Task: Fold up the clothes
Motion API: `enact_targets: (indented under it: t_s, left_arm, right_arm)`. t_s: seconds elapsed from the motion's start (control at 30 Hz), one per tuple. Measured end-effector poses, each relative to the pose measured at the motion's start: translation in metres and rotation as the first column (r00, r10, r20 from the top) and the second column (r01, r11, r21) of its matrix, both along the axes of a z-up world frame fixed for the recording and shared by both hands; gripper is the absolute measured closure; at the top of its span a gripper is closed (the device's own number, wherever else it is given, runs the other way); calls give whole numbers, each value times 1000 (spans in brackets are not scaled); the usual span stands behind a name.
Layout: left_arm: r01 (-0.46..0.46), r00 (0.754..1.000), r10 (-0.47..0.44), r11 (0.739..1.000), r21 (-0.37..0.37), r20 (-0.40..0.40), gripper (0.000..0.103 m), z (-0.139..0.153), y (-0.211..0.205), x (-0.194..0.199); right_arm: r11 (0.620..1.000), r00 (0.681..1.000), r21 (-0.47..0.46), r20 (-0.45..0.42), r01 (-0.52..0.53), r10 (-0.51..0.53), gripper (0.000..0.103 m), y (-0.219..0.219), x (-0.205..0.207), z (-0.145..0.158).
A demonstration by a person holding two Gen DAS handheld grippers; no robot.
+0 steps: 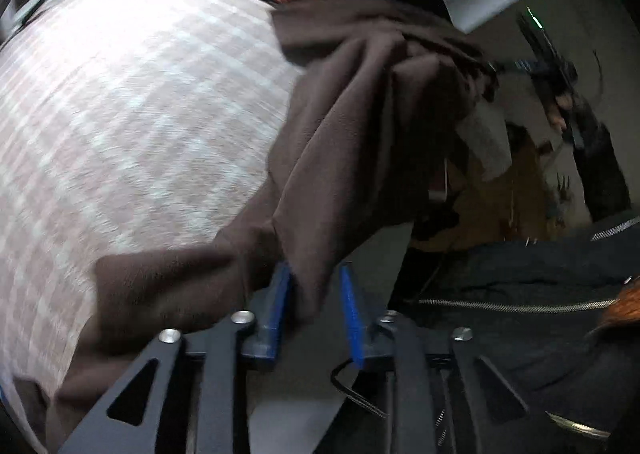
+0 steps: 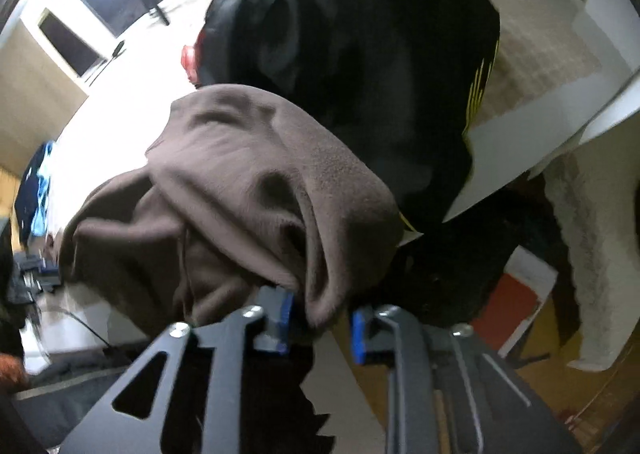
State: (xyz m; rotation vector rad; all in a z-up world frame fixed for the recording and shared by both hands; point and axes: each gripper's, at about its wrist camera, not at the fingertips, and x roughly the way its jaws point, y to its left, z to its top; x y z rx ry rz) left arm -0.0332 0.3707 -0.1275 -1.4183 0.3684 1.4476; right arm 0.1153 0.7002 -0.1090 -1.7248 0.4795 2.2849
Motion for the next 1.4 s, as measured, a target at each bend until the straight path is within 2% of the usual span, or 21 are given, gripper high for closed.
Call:
enact_targets:
  t_s: [0.07, 0.2, 0.3, 0.37, 0.4, 0.43, 0.47, 0.5, 0.57, 0.63, 0.73, 0.83, 0.93, 1.03, 1.07, 1.13, 1.23, 1.27, 1.3, 1.33, 1.4]
  left_arm:
    - [-31, 999, 31, 999, 15, -28, 64, 10, -5, -9]
    - [-56, 993, 60, 998, 37, -98, 54, 13, 15, -44]
    - [-45, 997, 50, 996, 78, -62, 50, 3, 49, -79]
    - [1, 1000, -2, 997, 76, 21, 38, -14, 82, -80]
    - [24, 998, -29, 997, 75, 60, 39, -22, 97, -80]
    - [52, 995, -56, 997, 57, 84, 47, -28, 102, -75]
    - [88, 989, -91, 996, 31, 113, 78, -40, 115, -70]
    - [105, 986, -107, 994, 23, 125, 87, -44, 120, -65]
    - [108, 992, -109, 994, 20, 70, 90, -35, 120, -56]
    - [71, 995, -76, 995, 70, 59, 91, -6, 103, -61]
    - [-12, 999, 18, 984, 179, -33, 91, 66, 61, -76]
    - [-97, 966, 152, 963, 250, -209, 91, 152, 11, -90]
    - [-136, 897, 243, 946, 293, -368, 92, 220, -32, -81]
    - [-165, 794, 330, 925, 341, -510, 92, 288, -74, -72]
    - [-171, 761, 352, 919, 355, -545, 92, 307, -87, -69]
    - [-162, 801, 327, 925, 344, -502, 92, 286, -94, -58]
    - [-149, 858, 285, 934, 325, -428, 91, 251, -104, -43]
    - [-150, 896, 257, 943, 297, -363, 90, 216, -94, -38]
    - [-158, 906, 250, 949, 274, -343, 90, 201, -92, -37]
    - [-165, 915, 243, 954, 251, -322, 90, 187, -91, -36]
    - [-177, 932, 231, 963, 203, -280, 92, 159, -88, -34]
  right_arm:
    - [999, 1000, 42, -17, -19, 20, 64, -6, 2, 16]
    - [995, 997, 78, -43, -56, 60, 64, -10, -10, 30]
    - [996, 998, 68, -36, -50, 52, 62, 0, -29, 20]
    - [998, 999, 49, -28, -42, 43, 62, 5, -42, 8]
    - [998, 998, 48, -32, -43, 44, 62, 4, -47, 3]
    - [998, 998, 47, -36, -44, 46, 67, 4, -51, -3]
    - [998, 997, 44, -53, -45, 47, 75, 2, -54, -4]
    - [998, 995, 30, -87, -47, 49, 92, 0, -56, 1]
    - [998, 984, 7, -171, -56, 56, 92, -6, -57, 20]
    - [997, 960, 3, -269, -76, 74, 94, -14, -60, 47]
    - [993, 896, 11, -430, -115, 108, 94, -29, -71, 106]
    - [984, 793, 44, -587, -171, 164, 94, -45, -85, 176]
    - [970, 649, 91, -728, -225, 219, 95, -62, -96, 253]
    - [964, 569, 123, -787, -236, 239, 95, -68, -100, 285]
    - [966, 569, 112, -789, -235, 230, 95, -67, -102, 284]
    - [973, 631, 58, -752, -223, 189, 95, -60, -109, 252]
    - [986, 796, -19, -593, -164, 121, 95, -48, -113, 161]
    - [990, 869, -37, -485, -133, 99, 95, -45, -113, 119]
    - [994, 935, -60, -349, -94, 68, 94, -40, -112, 70]
    - [994, 975, -94, -218, -53, 31, 94, -35, -109, 28]
    - [981, 999, -189, -8, 34, -36, 94, -23, -92, -37]
